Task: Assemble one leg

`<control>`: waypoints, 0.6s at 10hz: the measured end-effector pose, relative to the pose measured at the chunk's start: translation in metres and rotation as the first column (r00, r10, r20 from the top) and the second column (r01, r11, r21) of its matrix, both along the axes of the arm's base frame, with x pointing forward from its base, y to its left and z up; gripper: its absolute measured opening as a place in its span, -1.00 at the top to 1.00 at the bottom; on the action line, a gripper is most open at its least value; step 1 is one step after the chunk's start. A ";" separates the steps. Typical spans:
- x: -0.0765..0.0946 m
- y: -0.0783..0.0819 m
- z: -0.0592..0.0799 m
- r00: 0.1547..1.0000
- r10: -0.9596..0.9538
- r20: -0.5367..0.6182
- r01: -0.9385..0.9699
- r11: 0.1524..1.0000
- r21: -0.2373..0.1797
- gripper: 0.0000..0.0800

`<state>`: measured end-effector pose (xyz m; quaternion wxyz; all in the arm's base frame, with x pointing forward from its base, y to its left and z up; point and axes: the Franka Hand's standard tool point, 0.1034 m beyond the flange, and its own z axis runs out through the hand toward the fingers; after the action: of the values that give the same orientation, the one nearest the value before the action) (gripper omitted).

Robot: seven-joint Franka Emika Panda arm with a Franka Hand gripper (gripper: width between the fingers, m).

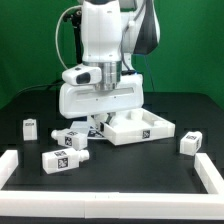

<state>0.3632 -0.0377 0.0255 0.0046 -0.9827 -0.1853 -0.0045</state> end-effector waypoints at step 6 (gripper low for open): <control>0.120 -0.004 0.061 0.975 -0.218 -0.048 0.219 0.976 0.020 0.86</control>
Offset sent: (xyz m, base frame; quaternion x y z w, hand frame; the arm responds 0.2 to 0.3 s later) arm 0.0833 -0.0052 0.0549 0.0080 -0.0370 0.0853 0.9956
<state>0.4831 -0.0422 0.0869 0.0204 -0.9968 -0.0761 0.0149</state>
